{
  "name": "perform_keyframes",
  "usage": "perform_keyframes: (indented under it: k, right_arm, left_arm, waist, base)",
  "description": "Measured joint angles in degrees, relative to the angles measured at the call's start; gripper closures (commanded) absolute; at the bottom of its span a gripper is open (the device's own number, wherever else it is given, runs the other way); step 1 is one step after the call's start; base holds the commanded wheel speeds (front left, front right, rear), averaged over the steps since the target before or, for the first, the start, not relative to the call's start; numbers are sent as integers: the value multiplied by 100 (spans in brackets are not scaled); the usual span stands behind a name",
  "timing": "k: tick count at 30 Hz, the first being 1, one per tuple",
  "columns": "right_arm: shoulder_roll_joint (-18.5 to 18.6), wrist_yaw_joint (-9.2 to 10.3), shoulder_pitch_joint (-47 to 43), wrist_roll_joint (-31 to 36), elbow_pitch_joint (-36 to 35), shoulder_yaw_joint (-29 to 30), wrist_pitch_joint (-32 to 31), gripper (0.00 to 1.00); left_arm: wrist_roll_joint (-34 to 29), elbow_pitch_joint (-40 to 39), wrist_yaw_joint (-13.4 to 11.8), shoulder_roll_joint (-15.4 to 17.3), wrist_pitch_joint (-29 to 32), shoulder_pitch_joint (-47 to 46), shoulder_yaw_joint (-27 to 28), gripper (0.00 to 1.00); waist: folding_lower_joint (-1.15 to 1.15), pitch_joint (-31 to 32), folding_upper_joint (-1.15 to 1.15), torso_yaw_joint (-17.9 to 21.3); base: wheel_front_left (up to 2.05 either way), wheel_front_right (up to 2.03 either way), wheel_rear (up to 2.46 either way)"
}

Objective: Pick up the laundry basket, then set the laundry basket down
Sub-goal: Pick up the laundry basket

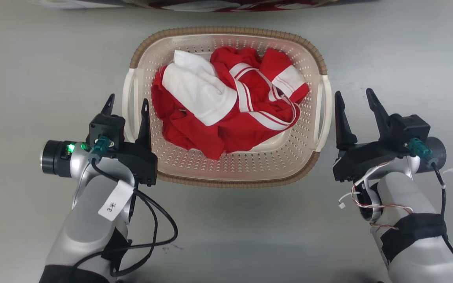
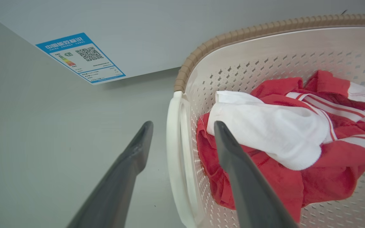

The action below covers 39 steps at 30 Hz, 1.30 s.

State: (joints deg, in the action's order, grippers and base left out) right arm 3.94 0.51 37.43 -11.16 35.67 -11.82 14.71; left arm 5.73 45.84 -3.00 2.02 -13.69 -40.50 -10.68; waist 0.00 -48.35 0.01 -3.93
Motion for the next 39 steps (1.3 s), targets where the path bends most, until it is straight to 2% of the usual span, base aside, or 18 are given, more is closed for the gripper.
perform_keyframes:
  k: [11,21,39]
  right_arm:
    - [0,4,390,-29,240,-182,0,0]
    - [0,8,444,-255,514,-519,0,0]
    - [2,210,719,-680,965,-877,0,0]
  left_arm:
    - [52,566,-9,-18,-2,-400,88,0]
    - [138,981,7,-31,-3,-611,73,0]
    - [232,1497,250,-49,-21,-1015,-170,0]
  waist:
    - [0,-371,0,-95]
    - [0,-453,-1,-177]
    - [0,-602,-1,-199]
  base:
    - [0,0,0]
    - [0,0,0]
    - [0,0,0]
